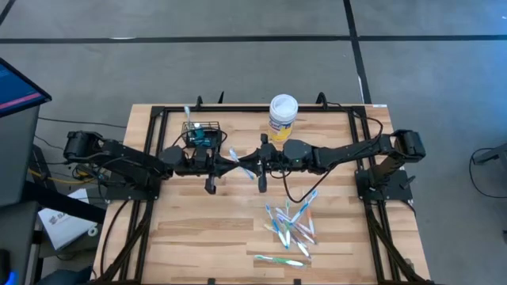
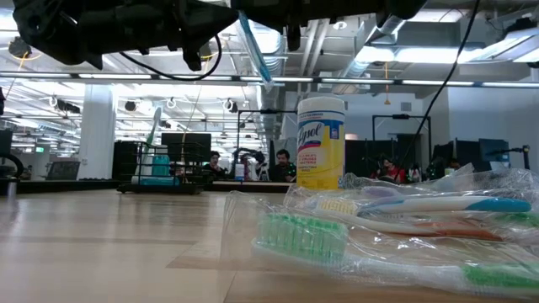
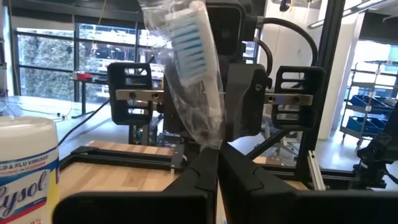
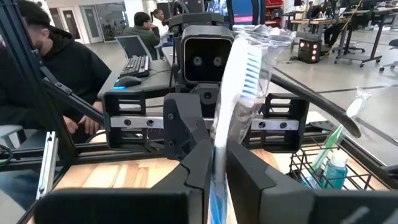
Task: Pick & Place toothbrushing station
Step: Put the right blue toothbrush into the mesh organizer
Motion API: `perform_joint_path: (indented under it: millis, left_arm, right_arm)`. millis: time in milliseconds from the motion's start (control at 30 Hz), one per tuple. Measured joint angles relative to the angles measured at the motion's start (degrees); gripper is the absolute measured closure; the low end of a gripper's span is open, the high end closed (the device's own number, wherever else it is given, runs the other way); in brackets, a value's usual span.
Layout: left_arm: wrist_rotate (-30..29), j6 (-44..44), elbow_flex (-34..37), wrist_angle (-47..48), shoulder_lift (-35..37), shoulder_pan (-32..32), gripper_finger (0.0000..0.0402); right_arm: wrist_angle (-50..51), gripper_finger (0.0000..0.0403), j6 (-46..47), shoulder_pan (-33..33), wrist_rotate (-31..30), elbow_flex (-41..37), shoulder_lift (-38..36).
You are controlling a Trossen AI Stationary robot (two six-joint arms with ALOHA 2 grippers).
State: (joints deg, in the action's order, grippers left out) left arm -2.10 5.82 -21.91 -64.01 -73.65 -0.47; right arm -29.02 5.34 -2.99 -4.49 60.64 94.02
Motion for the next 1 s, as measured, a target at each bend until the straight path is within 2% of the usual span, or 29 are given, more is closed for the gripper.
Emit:
perform_joint_path:
  millis: [167, 367, 733, 1000]
  left_arm:
    - [-2.1, 0.0, 1.9, 2.1, 3.9, 0.0, 0.0400]
    - [-4.9, 0.4, 6.5, 7.8, 12.3, 0.0, 0.0401]
    - [-19.4, -1.1, 8.7, 27.6, 28.0, 0.0, 0.0401]
    - [-27.4, -2.5, 8.7, 35.7, 33.8, 0.0, 0.0401]
  right_arm:
    - [0.9, 0.0348, -1.0, 0.1, 0.0, -0.1, 0.1]
    - [0.7, 0.0331, -1.4, 0.1, 0.0, -0.2, 0.0]
    - [2.1, 0.0315, -1.4, 0.1, 0.0, -0.1, -0.4]
    - [3.3, 0.0315, -1.4, 0.0, 0.0, -0.1, -0.4]
